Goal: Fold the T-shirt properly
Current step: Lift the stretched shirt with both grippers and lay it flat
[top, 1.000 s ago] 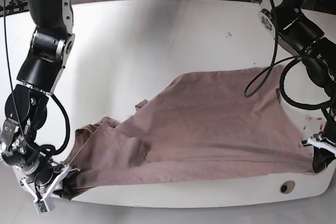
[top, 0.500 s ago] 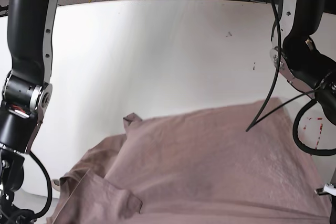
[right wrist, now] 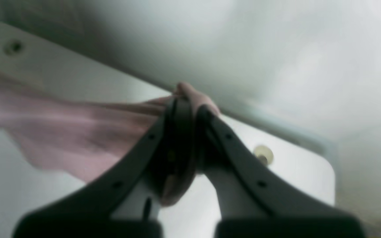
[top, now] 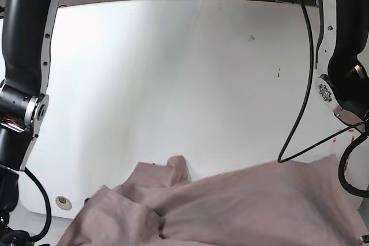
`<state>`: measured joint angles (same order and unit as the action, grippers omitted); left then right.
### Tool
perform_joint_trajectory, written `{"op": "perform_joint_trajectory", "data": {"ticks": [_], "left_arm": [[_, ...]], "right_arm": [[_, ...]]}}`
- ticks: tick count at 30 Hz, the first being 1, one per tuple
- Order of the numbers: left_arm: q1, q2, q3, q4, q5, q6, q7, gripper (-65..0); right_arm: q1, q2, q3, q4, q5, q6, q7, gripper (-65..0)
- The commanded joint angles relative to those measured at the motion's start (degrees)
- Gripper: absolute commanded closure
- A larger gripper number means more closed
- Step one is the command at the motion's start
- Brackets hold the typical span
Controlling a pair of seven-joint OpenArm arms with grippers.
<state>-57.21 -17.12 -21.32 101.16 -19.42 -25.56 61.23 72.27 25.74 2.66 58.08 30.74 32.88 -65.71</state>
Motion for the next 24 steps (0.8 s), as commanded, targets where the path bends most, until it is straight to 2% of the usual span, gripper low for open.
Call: {"op": "perform_joint_trajectory", "data": {"ticks": [1, 3, 7, 9, 16, 18, 24], "left_arm": [[0.46, -0.85, 0.00, 0.86, -0.23, -0.06, -1.50, -0.3], [3.01, -2.26, -0.09, 2.70, -0.23, -0.06, -1.50, -0.3], [9.61, -2.44, -0.17, 5.34, -0.32, -0.15, -1.50, -0.3], [13.56, -2.44, -0.17, 6.75, -0.32, -0.15, -1.50, -0.3], [26.75, -1.91, -0.35, 9.65, -0.40, -0.24, -1.50, -0.3], [30.00, -0.59, -0.44, 10.53, -0.40, -0.24, -1.58, -0.3], [39.76, 0.99, -2.99, 12.46, -0.40, -0.42, -1.58, -0.3]], "right_arm": [[2.53, 2.35, 0.47, 1.04, 4.99, -0.31, 1.84, 0.0], [-1.28, 4.02, 0.47, 1.04, 9.57, -0.40, 1.67, 0.0], [-8.58, 6.57, 0.82, 1.04, 17.48, -0.40, 1.84, 0.0], [-13.41, 7.27, 3.37, 1.04, 21.26, -0.40, 1.93, 0.0], [-26.95, 7.01, 13.30, 1.04, 23.28, -0.31, 1.67, 0.0], [-30.20, 6.48, 15.23, 1.04, 23.81, -0.31, 1.58, 0.0], [-39.26, 6.31, 19.19, 1.04, 29.79, -0.31, 0.26, 0.0]]}}
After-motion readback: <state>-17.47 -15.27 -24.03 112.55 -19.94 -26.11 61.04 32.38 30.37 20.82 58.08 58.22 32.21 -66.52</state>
